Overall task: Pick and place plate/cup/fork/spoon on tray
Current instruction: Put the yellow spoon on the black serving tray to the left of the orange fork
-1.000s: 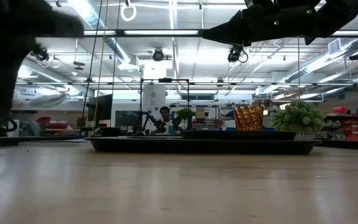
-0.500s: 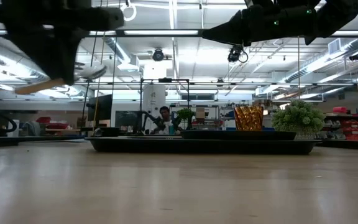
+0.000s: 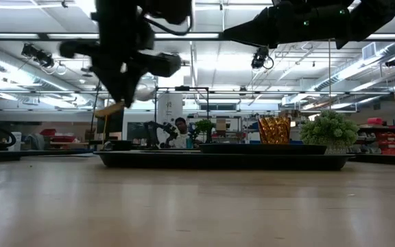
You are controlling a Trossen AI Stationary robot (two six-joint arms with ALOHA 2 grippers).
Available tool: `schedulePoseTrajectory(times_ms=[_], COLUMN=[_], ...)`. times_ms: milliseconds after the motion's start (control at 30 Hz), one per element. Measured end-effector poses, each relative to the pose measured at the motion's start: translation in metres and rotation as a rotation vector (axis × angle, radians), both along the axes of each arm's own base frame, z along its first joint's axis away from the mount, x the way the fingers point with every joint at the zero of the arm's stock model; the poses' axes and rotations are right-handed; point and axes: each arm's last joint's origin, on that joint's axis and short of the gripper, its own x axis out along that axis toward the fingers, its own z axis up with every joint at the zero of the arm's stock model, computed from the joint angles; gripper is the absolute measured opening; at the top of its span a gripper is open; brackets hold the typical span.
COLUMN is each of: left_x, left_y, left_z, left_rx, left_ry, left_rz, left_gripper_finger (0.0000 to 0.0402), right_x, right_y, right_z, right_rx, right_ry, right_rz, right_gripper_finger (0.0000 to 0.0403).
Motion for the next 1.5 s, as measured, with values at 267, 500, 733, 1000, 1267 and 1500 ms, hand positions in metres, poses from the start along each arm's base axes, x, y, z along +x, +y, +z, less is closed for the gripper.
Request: schedulePoseTrajectory(times_ms=[267,500,733,1000,1267,1500], left_x=[0.014,0.015,0.014,0.011,0.012,0.018], left_y=[0.033,0.036,0.038,0.052,0.075,0.096], left_z=[0.000,0.001,-0.005,-0.025,-0.028,-0.029], left_rx=[0.074,0.131,0.149,0.144,0.129,0.132], left_ry=[0.021,0.030,0.038,0.044,0.119,0.153], left_rz=[-0.074,-0.107,-0.124,-0.095,-0.130,-0.186], left_gripper_finger=[0.0066,0.0066,0.0066,0.0066,0.0066,0.0066], right_x=[0.000,0.000,0.000,0.000,0.000,0.000], right_y=[0.001,0.001,0.001,0.001,0.001,0.001], right_z=[0.000,0.000,0.000,0.000,0.000,0.000], right_rx=[-0.001,0.002,0.002,0.003,0.003,0.011], right_ry=[0.001,0.001,0.001,0.001,0.001,0.000], right_rz=[0.004,0.003,0.003,0.003,0.001,0.000], right_gripper_finger=[0.0160,0.0160,0.0160,0.0160,0.0160,0.0160])
